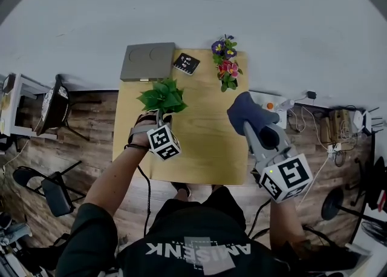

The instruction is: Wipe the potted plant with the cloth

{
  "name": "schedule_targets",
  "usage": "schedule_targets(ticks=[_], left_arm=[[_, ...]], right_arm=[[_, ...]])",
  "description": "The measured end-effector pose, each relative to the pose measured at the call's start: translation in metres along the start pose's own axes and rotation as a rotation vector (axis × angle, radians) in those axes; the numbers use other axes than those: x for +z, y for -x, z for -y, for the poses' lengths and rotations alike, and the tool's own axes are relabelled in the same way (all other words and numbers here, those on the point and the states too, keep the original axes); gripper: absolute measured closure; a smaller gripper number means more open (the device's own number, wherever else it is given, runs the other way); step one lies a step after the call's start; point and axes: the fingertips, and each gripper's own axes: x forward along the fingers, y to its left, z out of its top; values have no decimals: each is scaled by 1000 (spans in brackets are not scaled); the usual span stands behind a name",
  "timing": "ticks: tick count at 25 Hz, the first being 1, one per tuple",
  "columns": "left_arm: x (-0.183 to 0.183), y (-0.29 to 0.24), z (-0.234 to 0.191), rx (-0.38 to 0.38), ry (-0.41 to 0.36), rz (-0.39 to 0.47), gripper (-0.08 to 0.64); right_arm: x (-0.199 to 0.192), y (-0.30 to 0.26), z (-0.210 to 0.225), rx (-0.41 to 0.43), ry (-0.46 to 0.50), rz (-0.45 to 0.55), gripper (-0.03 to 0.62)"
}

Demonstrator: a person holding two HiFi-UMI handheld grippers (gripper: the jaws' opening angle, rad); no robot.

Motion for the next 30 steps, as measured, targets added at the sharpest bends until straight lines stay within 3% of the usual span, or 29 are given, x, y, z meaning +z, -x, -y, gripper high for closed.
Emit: schedule_targets(ticks=[13,23,30], left_arm=[[3,-3,-1,-60,-10,12,501],[11,14,0,-186,92,44,526],[24,58,-12,-254,188,139,527]], right_arm=[[-9,3,-2,-1,-16,-16,565],[-11,4,-7,-2,-23,-15,565],[11,3,-13,3,2,20,565]])
